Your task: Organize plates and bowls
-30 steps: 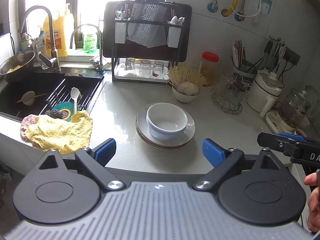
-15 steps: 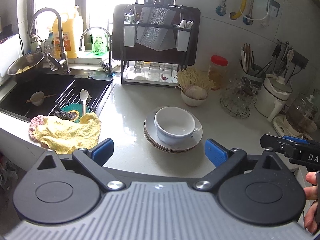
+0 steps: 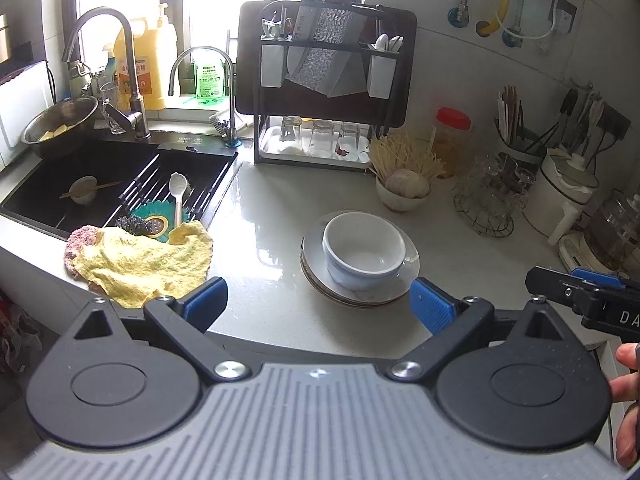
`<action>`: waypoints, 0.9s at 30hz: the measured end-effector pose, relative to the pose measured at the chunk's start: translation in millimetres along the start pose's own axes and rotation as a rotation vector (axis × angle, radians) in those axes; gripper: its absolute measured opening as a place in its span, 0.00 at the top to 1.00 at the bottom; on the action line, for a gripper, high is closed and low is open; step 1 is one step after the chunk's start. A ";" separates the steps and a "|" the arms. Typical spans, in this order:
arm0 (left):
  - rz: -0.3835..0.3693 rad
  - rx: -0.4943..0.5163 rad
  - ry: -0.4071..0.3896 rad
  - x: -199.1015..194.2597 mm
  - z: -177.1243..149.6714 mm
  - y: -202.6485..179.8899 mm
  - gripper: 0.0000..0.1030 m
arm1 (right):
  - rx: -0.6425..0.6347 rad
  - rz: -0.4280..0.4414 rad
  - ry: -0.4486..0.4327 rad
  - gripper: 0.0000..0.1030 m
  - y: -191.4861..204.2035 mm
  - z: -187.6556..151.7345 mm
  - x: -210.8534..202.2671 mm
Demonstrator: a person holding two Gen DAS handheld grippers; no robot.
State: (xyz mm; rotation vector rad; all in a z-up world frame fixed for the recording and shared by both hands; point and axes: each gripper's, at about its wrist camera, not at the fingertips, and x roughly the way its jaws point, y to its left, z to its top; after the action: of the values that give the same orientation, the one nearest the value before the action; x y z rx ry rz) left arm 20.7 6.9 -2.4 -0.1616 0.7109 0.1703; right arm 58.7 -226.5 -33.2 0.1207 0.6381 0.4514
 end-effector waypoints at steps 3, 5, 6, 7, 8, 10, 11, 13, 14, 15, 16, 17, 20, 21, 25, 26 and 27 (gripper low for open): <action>-0.003 0.010 0.007 3.8 2.5 -2.3 0.04 | 0.020 -0.003 0.012 0.15 -2.7 -0.3 3.7; -0.005 0.019 0.012 6.2 3.0 -3.0 0.04 | 0.027 -0.004 0.020 0.15 -4.0 -0.2 5.9; -0.005 0.023 0.015 7.2 3.5 -3.1 0.04 | 0.029 -0.004 0.022 0.15 -3.4 -0.2 6.5; -0.003 0.026 0.017 8.2 3.9 -2.9 0.04 | 0.027 -0.006 0.022 0.15 -3.2 0.1 7.1; -0.002 0.027 0.019 9.4 4.3 -2.6 0.04 | 0.024 -0.009 0.022 0.15 -2.6 0.1 7.5; -0.005 0.028 0.019 11.0 5.4 -0.7 0.04 | 0.019 -0.013 0.022 0.15 -2.5 -0.4 8.6; -0.006 0.027 0.018 11.8 5.9 0.0 0.04 | 0.020 -0.015 0.023 0.15 -2.5 -1.0 9.1; -0.008 0.023 0.018 13.8 6.1 2.1 0.04 | 0.025 -0.017 0.028 0.15 -3.1 -1.7 10.7; -0.011 0.021 0.022 15.4 6.5 2.9 0.04 | 0.026 -0.017 0.031 0.15 -3.2 -1.6 11.3; -0.014 0.020 0.026 17.3 6.8 3.0 0.04 | 0.027 -0.020 0.033 0.15 -3.6 -1.3 11.7; -0.019 0.021 0.030 18.7 6.9 2.7 0.04 | 0.027 -0.024 0.032 0.15 -3.8 -0.9 11.9; -0.026 0.025 0.034 20.0 7.1 2.5 0.04 | 0.026 -0.025 0.030 0.15 -3.5 -0.1 11.8; -0.042 0.034 0.037 23.3 7.5 4.3 0.04 | 0.020 -0.029 0.022 0.15 -1.7 0.9 10.7; -0.045 0.031 0.040 24.6 8.3 5.7 0.04 | 0.017 -0.030 0.020 0.15 -1.0 1.1 11.0; -0.050 0.023 0.036 24.9 10.8 12.3 0.04 | 0.008 -0.042 0.013 0.15 2.0 0.6 9.8; -0.053 0.023 0.035 24.6 10.6 13.3 0.04 | 0.007 -0.045 0.009 0.15 3.5 -0.2 8.8; -0.054 0.023 0.036 24.5 10.0 13.9 0.04 | 0.010 -0.046 0.009 0.15 4.3 -1.2 8.3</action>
State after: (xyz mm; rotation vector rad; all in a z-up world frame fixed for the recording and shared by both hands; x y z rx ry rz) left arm 42.4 24.9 -12.3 -0.1625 0.7432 0.1078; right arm 62.3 -218.9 -37.7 0.1131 0.6503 0.4050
